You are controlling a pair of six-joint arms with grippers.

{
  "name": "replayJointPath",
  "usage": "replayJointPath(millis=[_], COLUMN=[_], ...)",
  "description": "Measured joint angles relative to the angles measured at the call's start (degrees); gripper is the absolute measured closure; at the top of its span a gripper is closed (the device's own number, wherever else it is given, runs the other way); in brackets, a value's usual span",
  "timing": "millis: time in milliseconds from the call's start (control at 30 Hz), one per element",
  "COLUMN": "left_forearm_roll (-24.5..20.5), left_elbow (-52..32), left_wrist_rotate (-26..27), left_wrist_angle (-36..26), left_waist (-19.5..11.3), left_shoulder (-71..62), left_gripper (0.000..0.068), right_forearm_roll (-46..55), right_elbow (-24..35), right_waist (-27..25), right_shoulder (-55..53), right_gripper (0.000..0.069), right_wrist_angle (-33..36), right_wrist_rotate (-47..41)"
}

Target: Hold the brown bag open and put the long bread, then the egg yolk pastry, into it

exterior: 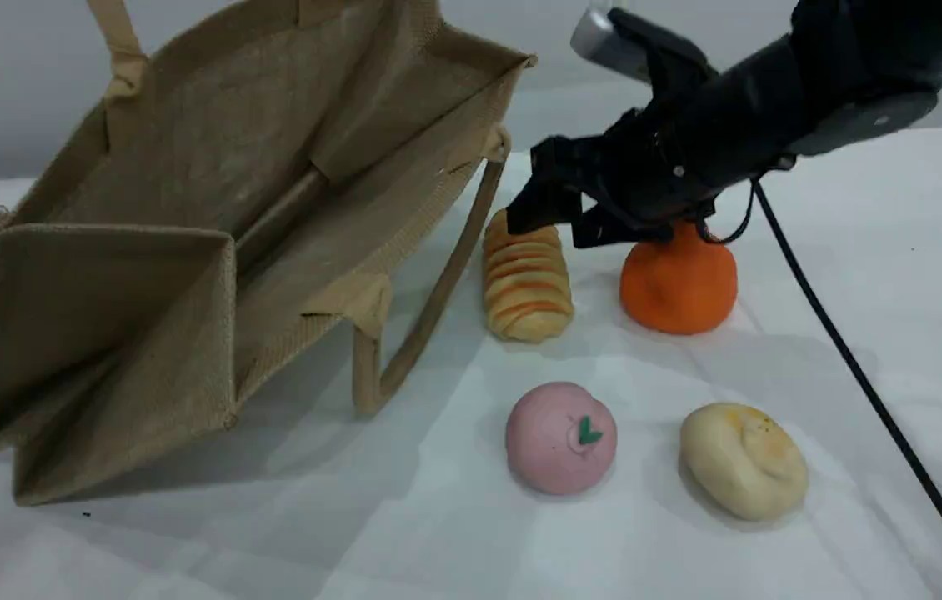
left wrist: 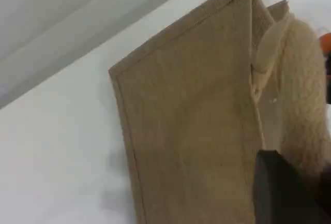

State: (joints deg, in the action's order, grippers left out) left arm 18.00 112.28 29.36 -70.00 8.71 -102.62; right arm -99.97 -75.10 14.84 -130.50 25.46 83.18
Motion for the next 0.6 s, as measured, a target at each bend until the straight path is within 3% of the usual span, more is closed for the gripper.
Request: replayJointPath(millis=[433,533,600], left_forearm_roll=[0.0,0.1,0.1], left_elbow=[0.0,0.0,0.0], left_wrist_rotate=[-0.1,-0.1,-0.1], left_wrist_angle=[0.1,0.1,0.1], left_waist=[0.0,0.0,0.0], left_shoulder=[-0.1,-0.1,-0.1], left_gripper=[0.0595,0.0595,0.0595], right_forearm_roll=[-0.1,-0.1,-0.2], right_elbow=[-1.4,-1.4,-1.4], right_waist=[0.1,0.1,0.1], right_shoulder=[-5.6,-6.0,-6.3], right_gripper=[0.0219,0.0284,0.0373], right_wrist_angle=[2.0,2.3,2.6], right_wrist_rotate=[0.2,0.3,0.4])
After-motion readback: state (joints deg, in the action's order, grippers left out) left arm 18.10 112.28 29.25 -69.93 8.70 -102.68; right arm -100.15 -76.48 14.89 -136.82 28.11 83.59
